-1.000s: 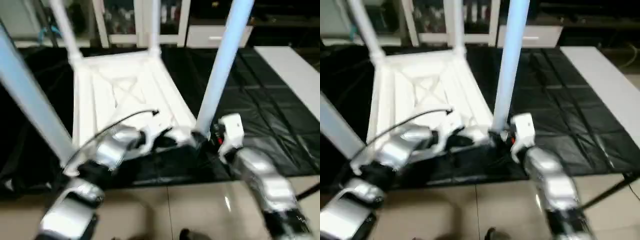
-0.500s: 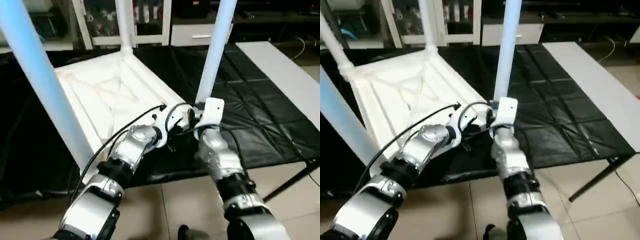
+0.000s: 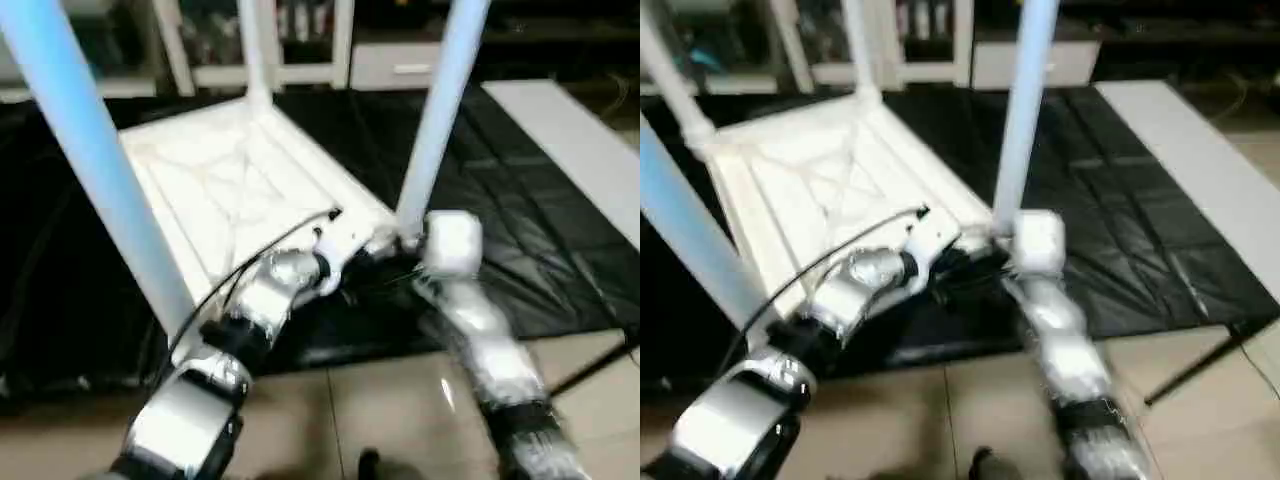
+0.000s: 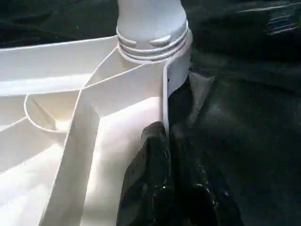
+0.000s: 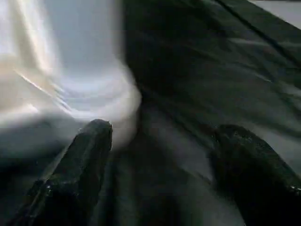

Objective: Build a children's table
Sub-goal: Rotate leg to tighten

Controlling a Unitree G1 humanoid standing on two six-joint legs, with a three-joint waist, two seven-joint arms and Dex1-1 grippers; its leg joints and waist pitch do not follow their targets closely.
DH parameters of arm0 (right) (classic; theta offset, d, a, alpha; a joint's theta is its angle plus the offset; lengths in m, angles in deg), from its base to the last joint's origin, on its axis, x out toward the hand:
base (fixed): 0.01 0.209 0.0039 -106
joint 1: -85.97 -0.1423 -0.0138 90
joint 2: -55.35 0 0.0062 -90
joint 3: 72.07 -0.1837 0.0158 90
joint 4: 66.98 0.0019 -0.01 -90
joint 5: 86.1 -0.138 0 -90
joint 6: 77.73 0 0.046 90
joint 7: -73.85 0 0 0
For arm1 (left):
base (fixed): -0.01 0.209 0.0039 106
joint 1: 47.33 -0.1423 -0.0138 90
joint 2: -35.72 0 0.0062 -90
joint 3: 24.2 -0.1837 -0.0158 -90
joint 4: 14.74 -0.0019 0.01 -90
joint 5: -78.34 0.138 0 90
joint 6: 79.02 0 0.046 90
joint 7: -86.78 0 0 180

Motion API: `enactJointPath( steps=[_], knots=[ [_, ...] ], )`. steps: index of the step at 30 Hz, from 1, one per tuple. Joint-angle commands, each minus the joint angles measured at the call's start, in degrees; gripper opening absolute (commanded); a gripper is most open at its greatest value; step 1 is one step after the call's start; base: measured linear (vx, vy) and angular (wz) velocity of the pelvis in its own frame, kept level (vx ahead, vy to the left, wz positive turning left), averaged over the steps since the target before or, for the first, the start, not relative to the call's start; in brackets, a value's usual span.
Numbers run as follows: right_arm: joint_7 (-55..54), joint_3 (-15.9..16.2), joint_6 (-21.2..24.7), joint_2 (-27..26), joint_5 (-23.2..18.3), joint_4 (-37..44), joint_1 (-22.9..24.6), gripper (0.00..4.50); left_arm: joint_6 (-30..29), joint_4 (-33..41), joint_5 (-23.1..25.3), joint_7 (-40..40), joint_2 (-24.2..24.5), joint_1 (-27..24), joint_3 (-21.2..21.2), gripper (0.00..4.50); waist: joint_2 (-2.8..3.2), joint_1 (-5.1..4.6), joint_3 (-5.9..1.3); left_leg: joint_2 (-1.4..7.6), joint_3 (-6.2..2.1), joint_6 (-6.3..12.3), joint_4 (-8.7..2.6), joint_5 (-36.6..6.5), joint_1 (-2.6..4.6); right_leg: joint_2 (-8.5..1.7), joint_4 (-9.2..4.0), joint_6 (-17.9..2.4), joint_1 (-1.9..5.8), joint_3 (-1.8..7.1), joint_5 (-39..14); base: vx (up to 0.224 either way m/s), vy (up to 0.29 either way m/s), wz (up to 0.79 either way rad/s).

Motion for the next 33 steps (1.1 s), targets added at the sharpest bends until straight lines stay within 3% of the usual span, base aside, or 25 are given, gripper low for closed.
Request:
enactJointPath(
  steps=[1, 2, 3, 4, 5, 6, 9, 10, 12, 16, 18, 19, 20, 22, 25, 27, 29, 31, 33],
  knots=[
    [1.19, -0.55, 2.82, 0.73, -0.49, 6.88, 2.84, 3.67, 4.54, -1.05, -0.36, 1.48, -0.11, -0.95, 0.2, 0.0, -0.91, 0.31, -2.87, 0.79, -0.4, 4.2, -5.11, -22.86, -0.21, -1.6, -4.17, -6.19, 3.2, 0.78, -29.65, 0.0, 0.0, 0.0],
    [1.58, -0.57, 3.66, 1.43, -0.67, 9.29, 4.6, 3.67, 5.3, -0.96, -0.53, 1.58, -0.2, -0.97, 0.31, 0.0, -0.69, 0.5, -2.73, 0.64, -0.39, 4.22, -4.95, -23.28, 0.21, -1.67, -4.78, -4.67, 2.77, 0.62, -33.32, 0.0, 0.0, 0.0],
    [1.85, -0.49, 4.15, 1.84, -0.71, 10.64, 5.54, 3.67, 5.65, -0.9, -0.63, 1.59, -0.24, -0.97, 0.38, 0.0, -1.01, 0.46, -2.8, 0.57, -0.33, 4.41, -4.83, -22.9, 0.48, -1.66, -5.13, -3.83, 2.58, 0.61, -34.66, 0.0, 0.0, 0.0],
    [5.24, 0.58, 8.02, 4.21, -2.98, 17.83, 10.39, 3.67, 5.11, 1.77, -4.25, 6.08, -0.65, -1.47, 2.06, 0.0, -0.99, 0.51, -2.68, 0.48, -0.33, 4.72, -4.87, -22.32, 0.36, -1.63, -5.32, -3.42, 2.57, 0.53, -35.53, 0.0, 0.0, 0.0],
    [5.67, 0.72, 8.62, 4.52, -3.27, 18.84, 11.03, 3.67, 4.98, 2.17, -4.74, 6.79, -0.68, -1.56, 2.24, 0.0, -0.89, 0.86, -2.53, 0.49, -0.34, 4.86, -4.86, -22.18, 0.42, -1.68, -5.48, -3.04, 2.53, 0.51, -36.33, 0.0, 0.0, 0.0],
    [5.95, 0.83, 9.1, 4.75, -3.46, 19.6, 11.49, 3.7, 4.9, 2.44, -5.08, 7.3, -0.69, -1.63, 2.34, 0.27, -1.1, 1.33, -2.57, 0.53, -0.2, 5.22, -4.76, -21.37, 0.56, -1.73, -5.62, -2.55, 2.35, 0.65, -37.13, 0.0, 0.0, 0.0],
    [11.71, 2.24, 12.82, 8.01, -6.93, 25.35, 14.34, 3.71, 0.8, 7.92, -6.87, 12.23, 0.69, -3.62, 1.5, 0.54, -0.73, 1.85, -2.61, 0.87, -0.36, 5.4, -5.04, -20.12, 0.24, -1.81, -5.31, -3.76, 2.55, 0.59, -35.18, 0.0, 0.0, 0.0],
    [12.57, 2.29, 13.34, 8.37, -7.5, 26.12, 14.65, 3.71, 0.34, 8.7, -7.13, 12.99, 0.91, -3.95, 1.34, 0.61, -0.38, 2.26, -2.84, 1.33, -0.42, 5.56, -5.12, -19.1, 0.32, -1.9, -4.78, -5.07, 2.69, 0.87, -31.79, 0.0, 0.0, 0.0],
    [14.32, 2.22, 14.11, 9.32, -8.36, 27.33, 15.05, 3.71, -0.93, 10.99, -7.92, 15.0, 1.51, -4.82, 0.85, 0.75, -0.28, 2.5, -2.84, 1.57, -0.32, 5.43, -5.23, -17.99, 0.11, -1.74, -4.15, -6.95, 2.7, 1.06, -26.69, 0.0, 0.0, 0.0],
    [18.5, 1.81, 15.49, 12.88, -8.86, 29.01, 15.67, 3.71, -7.6, 21.55, -9.78, 22.51, 5.12, -8.57, -2.1, 1.03, -0.41, 3.44, -3.15, 2.02, 0.35, 5.9, -4.86, -13.57, 0.53, -1.78, -2.36, -12.58, 3.05, 1.91, -14.49, 0.034, 0.004, 0.04],
    [18.67, 1.67, 16.11, 13.39, -8.57, 29.14, 15.49, 3.71, -9.0, 24.05, -9.71, 24.73, 6.54, -9.45, -3.24, 1.22, -0.63, 3.44, -3.15, 1.66, 0.83, 6.76, -4.43, -12.36, 0.54, -1.57, -2.15, -12.85, 2.82, 2.31, -14.04, 0.078, 0.002, 0.1],
    [19.01, 1.67, 16.98, 13.8, -9.05, 29.63, 15.25, 3.71, -10.24, 25.78, -8.69, 24.72, 7.66, -9.95, -3.93, 1.29, -0.94, 3.5, -3.54, 1.6, 1.04, 7.23, -4.1, -10.95, 0.82, -1.5, -1.78, -13.03, 2.82, 2.6, -12.93, 0.083, -0.005, 0.12],
    [19.01, 1.67, 16.98, 13.8, -9.05, 29.63, 15.25, 3.71, -10.24, 25.78, -8.69, 24.72, 7.66, -9.95, -3.93, 1.33, -0.74, 3.7, -3.7, 1.64, 0.99, 7.66, -3.99, -9.5, 0.82, -1.53, -1.38, -13.41, 2.97, 2.68, -11.38, 0.083, -0.005, 0.12],
    [19.47, 2.0, 17.59, 13.79, -9.31, 29.71, 14.78, 3.71, -12.23, 26.72, -8.49, 24.63, 8.26, -10.08, -4.07, 1.37, -0.8, 4.01, -4.07, 1.66, 1.04, 9.73, -3.5, -2.71, 0.46, -1.49, -0.13, -15.0, 3.47, 2.72, -3.65, 0.068, -0.008, 0.04],
    [20.17, 2.64, 17.83, 13.95, -9.15, 29.72, 14.74, 3.71, -14.95, 29.01, -7.7, 25.9, 9.83, -10.51, -5.83, 1.75, -1.01, 4.32, -4.06, 1.39, 1.15, 11.87, -2.97, 1.29, 0.23, -1.53, 0.62, -16.47, 3.72, 2.82, 0.76, 0.02, -0.003, 0.0],
    [20.36, 2.82, 17.93, 13.96, -9.13, 29.77, 14.77, 3.71, -15.54, 29.75, -6.97, 26.2, 10.55, -10.71, -6.74, 1.85, -1.0, 4.32, -3.71, 1.5, 1.17, 11.39, -3.05, -1.24, 0.19, -1.68, 0.26, -15.93, 3.66, 2.86, -3.37, 0.0, 0.0, 0.0],
    [20.54, 3.1, 18.1, 13.78, -8.78, 29.72, 14.74, 3.71, -15.5, 30.19, -4.86, 26.38, 12.01, -10.98, -8.84, 2.13, -1.11, 4.28, -3.56, 1.5, 1.14, 9.65, -3.26, -4.3, 0.14, -1.74, -0.24, -14.45, 3.74, 2.85, -9.24, 0.0, 0.0, 0.0],
    [20.44, 3.34, 18.07, 13.55, -8.1, 29.46, 14.74, 3.71, -14.78, 29.28, -3.31, 25.18, 12.15, -10.85, -9.7, 2.21, -1.03, 4.13, -3.01, 1.5, 1.04, 5.99, -3.75, -10.37, 0.43, -1.71, -1.53, -10.72, 3.31, 2.82, -20.8, 0.0, 0.0, 0.0],
    [20.4, 3.42, 18.23, 13.37, -7.97, 29.46, 14.76, 3.71, -14.55, 28.46, -2.25, 23.36, 11.65, -10.37, -9.82, 2.21, -0.98, 4.13, -3.04, 1.54, 0.86, 4.06, -3.91, -12.04, 0.67, -1.62, -1.81, -8.86, 3.12, 2.86, -24.05, 0.0, 0.0, 0.0]
  ],
)
